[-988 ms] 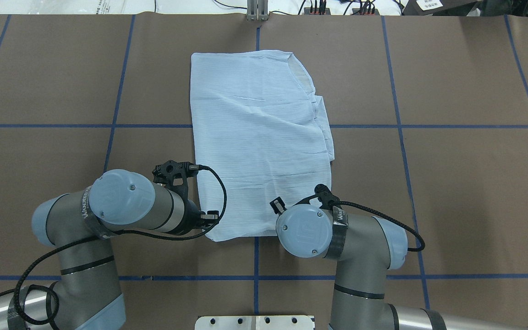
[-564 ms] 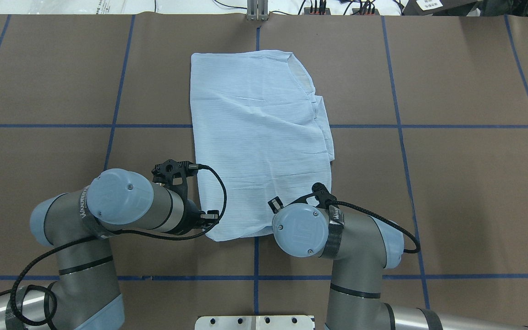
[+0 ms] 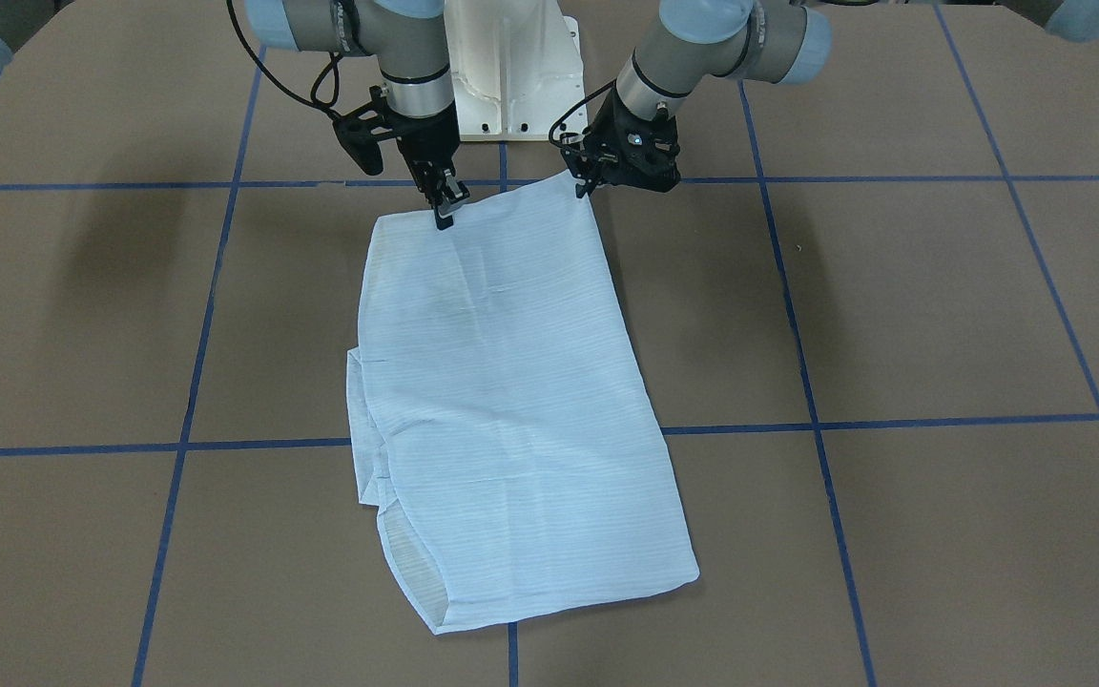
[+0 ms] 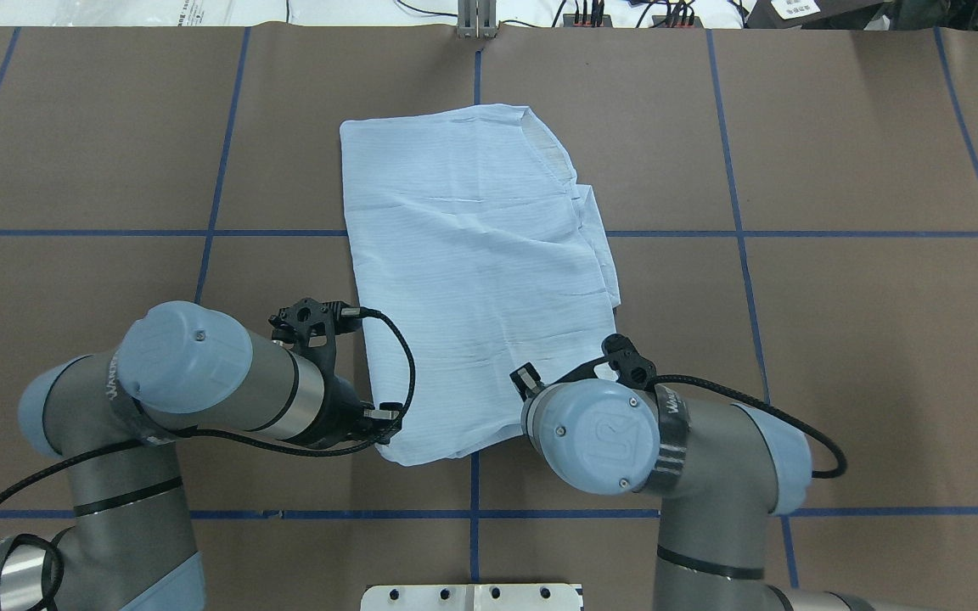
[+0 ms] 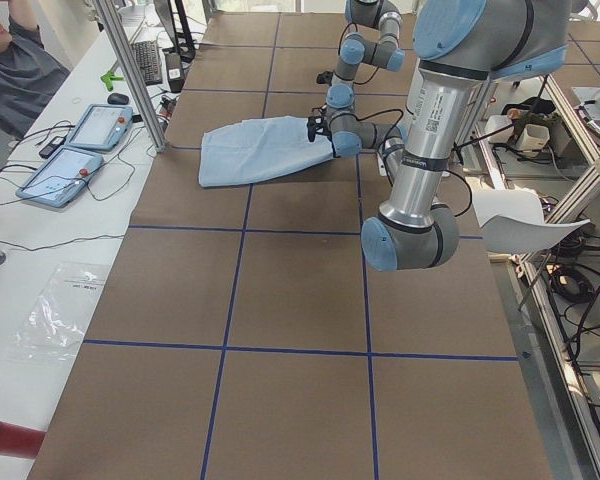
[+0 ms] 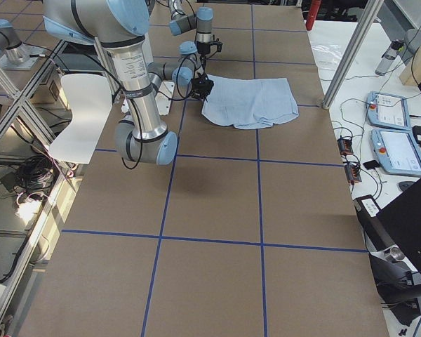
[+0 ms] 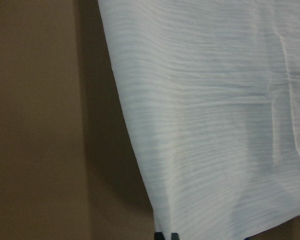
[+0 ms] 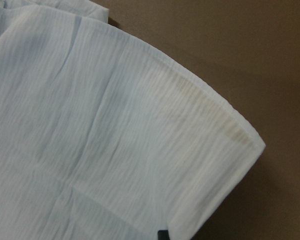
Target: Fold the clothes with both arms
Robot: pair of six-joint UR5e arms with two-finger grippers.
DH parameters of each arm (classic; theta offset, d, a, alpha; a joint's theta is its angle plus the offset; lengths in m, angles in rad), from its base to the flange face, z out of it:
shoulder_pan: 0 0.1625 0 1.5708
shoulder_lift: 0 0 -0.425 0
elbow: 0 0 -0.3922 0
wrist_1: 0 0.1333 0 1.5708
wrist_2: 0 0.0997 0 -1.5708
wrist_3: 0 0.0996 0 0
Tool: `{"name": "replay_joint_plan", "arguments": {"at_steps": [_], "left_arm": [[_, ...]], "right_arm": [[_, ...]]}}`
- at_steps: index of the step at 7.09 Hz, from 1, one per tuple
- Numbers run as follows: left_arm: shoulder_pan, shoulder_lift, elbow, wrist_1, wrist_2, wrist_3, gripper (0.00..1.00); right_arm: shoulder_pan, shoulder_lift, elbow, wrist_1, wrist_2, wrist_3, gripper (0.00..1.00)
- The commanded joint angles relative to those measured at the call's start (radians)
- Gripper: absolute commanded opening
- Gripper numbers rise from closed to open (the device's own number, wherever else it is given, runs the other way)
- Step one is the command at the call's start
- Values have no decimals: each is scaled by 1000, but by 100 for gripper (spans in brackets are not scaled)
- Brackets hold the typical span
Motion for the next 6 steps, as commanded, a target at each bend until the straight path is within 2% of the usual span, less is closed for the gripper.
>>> {"name": "replay_joint_plan", "arguments": {"at_steps": [1, 2, 3, 4, 5, 6], "left_arm": [[-1, 29, -135, 79, -51, -7, 0], [7, 21, -223, 189, -70, -24, 0], [8, 15, -297, 247, -91, -33, 0], [7, -8, -318, 303, -110, -33, 0], [-2, -46, -289, 328, -104, -32, 0], [-42, -75, -237, 327, -96, -30, 0]], "right_arm": [[-75, -5, 226, -197, -3, -3, 0], [-104, 3, 306, -274, -4, -1, 0], [-112, 4, 372, -314, -3, -1, 0], [-111, 45, 368, -351, -4, -1, 0], [-108, 67, 344, -359, -41, -15, 0], [-103, 108, 266, -354, -101, -88, 0]]}}
